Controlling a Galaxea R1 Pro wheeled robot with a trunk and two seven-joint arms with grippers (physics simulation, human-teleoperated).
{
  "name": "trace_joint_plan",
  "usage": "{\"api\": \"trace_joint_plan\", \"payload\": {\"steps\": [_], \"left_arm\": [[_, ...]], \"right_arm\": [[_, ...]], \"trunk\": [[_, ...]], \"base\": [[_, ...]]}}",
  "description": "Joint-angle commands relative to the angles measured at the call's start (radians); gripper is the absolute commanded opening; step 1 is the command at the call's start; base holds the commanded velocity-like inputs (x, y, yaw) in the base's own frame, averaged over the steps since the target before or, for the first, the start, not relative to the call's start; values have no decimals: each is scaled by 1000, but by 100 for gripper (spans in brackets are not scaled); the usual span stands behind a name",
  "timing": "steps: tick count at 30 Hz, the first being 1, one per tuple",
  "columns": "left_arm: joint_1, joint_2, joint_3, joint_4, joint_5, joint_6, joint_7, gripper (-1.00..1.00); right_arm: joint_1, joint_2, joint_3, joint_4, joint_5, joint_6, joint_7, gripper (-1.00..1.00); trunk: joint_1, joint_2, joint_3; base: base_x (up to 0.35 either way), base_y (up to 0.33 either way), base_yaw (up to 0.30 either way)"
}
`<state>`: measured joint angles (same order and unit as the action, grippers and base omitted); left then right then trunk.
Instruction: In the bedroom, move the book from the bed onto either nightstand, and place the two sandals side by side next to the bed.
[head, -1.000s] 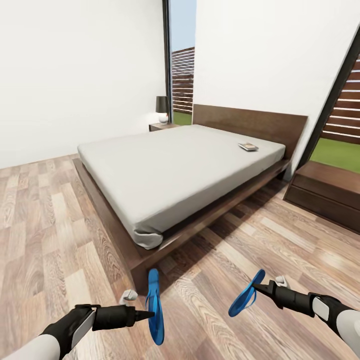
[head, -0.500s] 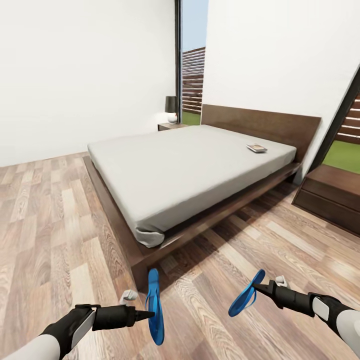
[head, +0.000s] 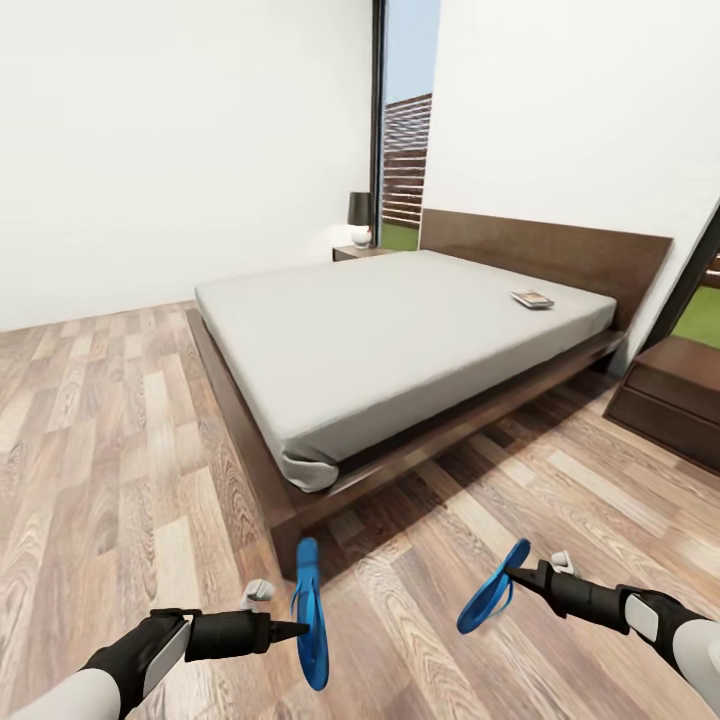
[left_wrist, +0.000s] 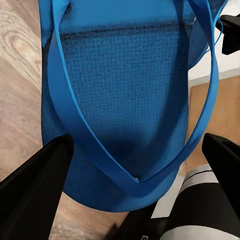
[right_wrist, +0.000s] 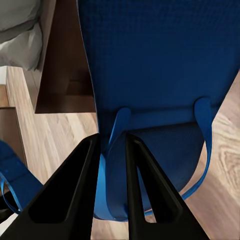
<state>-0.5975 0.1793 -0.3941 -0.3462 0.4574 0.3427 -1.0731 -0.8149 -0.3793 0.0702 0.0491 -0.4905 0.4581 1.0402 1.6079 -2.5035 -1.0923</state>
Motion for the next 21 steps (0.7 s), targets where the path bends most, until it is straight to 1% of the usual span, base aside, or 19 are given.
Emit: {"api": "trace_joint_plan", "payload": {"steps": [1, 21], "left_arm": [[-1, 1, -6, 0, 10, 10, -1, -100], [-1, 0, -6, 0, 10, 10, 2, -100]], "right_arm": [[-1, 0, 7, 3, -13, 10, 8, -100], [-1, 0, 7, 3, -13, 10, 8, -100]], "trunk": [[0, 0, -1], [0, 0, -1]], "base": [[0, -4, 122], [0, -1, 117]]}}
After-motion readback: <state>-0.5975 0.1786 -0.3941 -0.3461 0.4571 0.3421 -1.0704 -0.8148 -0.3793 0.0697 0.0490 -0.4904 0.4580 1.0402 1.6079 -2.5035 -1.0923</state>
